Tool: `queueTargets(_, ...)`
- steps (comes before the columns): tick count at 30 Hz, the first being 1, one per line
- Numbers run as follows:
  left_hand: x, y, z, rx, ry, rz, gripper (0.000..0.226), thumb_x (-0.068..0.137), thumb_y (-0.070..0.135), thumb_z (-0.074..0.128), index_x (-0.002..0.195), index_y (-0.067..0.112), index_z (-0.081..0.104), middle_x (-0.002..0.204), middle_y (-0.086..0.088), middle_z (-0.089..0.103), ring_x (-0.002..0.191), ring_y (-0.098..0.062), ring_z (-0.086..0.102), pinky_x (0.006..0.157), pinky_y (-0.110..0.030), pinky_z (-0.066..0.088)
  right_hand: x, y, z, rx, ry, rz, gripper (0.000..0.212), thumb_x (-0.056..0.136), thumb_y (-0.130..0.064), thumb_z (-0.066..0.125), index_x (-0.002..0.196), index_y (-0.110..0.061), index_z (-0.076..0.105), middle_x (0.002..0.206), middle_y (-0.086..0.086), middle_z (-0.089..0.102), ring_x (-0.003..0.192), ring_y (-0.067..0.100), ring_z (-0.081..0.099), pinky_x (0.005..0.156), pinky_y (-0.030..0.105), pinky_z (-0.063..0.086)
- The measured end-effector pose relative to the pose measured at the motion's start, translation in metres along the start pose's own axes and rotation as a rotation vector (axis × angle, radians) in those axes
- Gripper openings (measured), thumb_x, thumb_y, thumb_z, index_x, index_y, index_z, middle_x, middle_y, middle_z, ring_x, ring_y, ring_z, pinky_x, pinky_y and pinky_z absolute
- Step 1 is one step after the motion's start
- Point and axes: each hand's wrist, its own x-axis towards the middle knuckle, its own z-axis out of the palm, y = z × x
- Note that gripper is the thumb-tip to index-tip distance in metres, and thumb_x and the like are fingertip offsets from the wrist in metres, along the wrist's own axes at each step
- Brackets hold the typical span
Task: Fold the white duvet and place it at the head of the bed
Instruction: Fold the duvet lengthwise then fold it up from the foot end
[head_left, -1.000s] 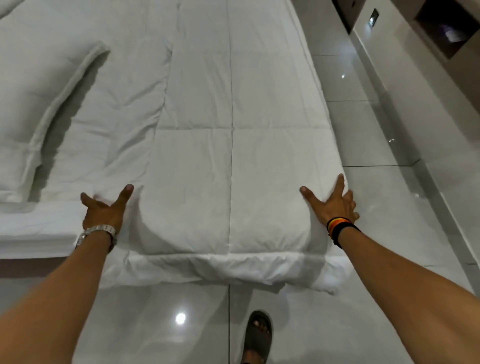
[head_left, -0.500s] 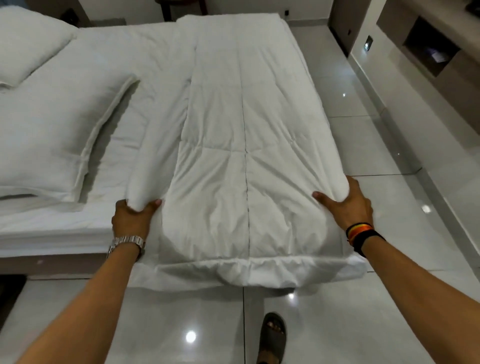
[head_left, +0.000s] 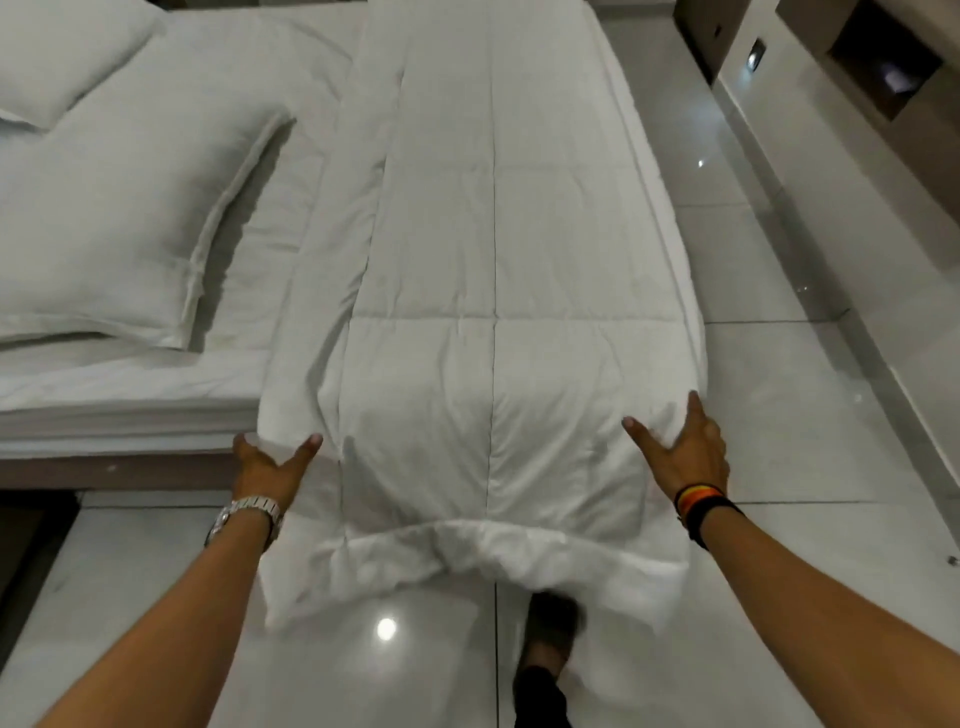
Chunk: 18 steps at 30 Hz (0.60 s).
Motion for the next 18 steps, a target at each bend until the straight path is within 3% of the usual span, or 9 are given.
queueTargets(5, -0.006, -0.029, 0.051, -0.18, -0.017, 0.045, 0.112, 0.08, 0.06, 0.076, 0.165, 0.028, 0.01, 0.162, -0.013, 0.04, 0.145, -0.037, 0.044, 0.117, -0.047, 0.037, 0.011, 0.004, 0.038, 0.119, -0.027, 0.01, 0.122, 0.079, -0.076, 0.07, 0.168, -0.024, 0.005, 0.175, 0.008, 0.009, 0.161, 0.03, 0.011, 0.129, 0.049, 0.018)
queueTargets(7, -0.006, -0.055, 0.074, -0.214, -0.045, -0.047, 0.11, 0.085, 0.066, 0.068, 0.166, 0.03, 0.004, 0.167, -0.01, 0.031, 0.15, -0.033, 0.037, 0.12, -0.045, 0.031, -0.001, 0.033, 0.06, 0.24, 0.041, 0.078, 0.126, 0.076, -0.075, 0.073, 0.167, -0.023, 0.004, 0.175, 0.008, 0.011, 0.16, 0.031, 0.016, 0.128, 0.049, 0.02)
queueTargets(11, 0.005, -0.117, 0.128, -0.312, -0.018, -0.319, 0.118, 0.076, 0.086, 0.054, 0.167, 0.028, 0.004, 0.169, -0.012, 0.028, 0.149, -0.037, 0.036, 0.122, -0.055, 0.029, -0.02, 0.105, 0.115, 0.372, -0.052, 0.529, 0.134, 0.076, -0.076, 0.07, 0.167, -0.018, -0.01, 0.173, 0.014, 0.019, 0.156, 0.037, 0.028, 0.126, 0.052, 0.028)
queueTargets(14, 0.016, -0.15, 0.168, -0.588, 0.036, -0.474, 0.121, 0.075, 0.093, 0.048, 0.167, 0.027, 0.007, 0.171, -0.01, 0.022, 0.149, -0.036, 0.036, 0.12, -0.056, 0.035, -0.023, 0.127, 0.159, 0.581, -0.072, 0.816, 0.137, 0.076, -0.084, 0.064, 0.164, -0.019, -0.019, 0.173, 0.01, 0.019, 0.152, 0.039, 0.035, 0.114, 0.062, 0.043)
queueTargets(16, 0.032, -0.169, 0.197, -0.794, 0.036, -0.542, 0.127, 0.069, 0.098, 0.049, 0.167, 0.027, 0.009, 0.171, -0.013, 0.02, 0.154, -0.034, 0.029, 0.12, -0.056, 0.035, -0.017, 0.132, 0.191, 0.81, -0.044, 0.912, 0.138, 0.069, -0.09, 0.062, 0.167, -0.021, -0.008, 0.172, 0.009, 0.022, 0.149, 0.038, 0.039, 0.106, 0.064, 0.05)
queueTargets(18, 0.047, -0.181, 0.221, -0.979, -0.029, -0.557, 0.133, 0.062, 0.1, 0.052, 0.167, 0.03, 0.011, 0.171, -0.013, 0.019, 0.155, -0.035, 0.025, 0.121, -0.058, 0.033, -0.008, 0.133, 0.222, 1.047, -0.075, 0.921, 0.13, 0.067, -0.093, 0.06, 0.166, -0.021, 0.016, 0.168, 0.011, 0.031, 0.147, 0.036, 0.042, 0.107, 0.064, 0.049)
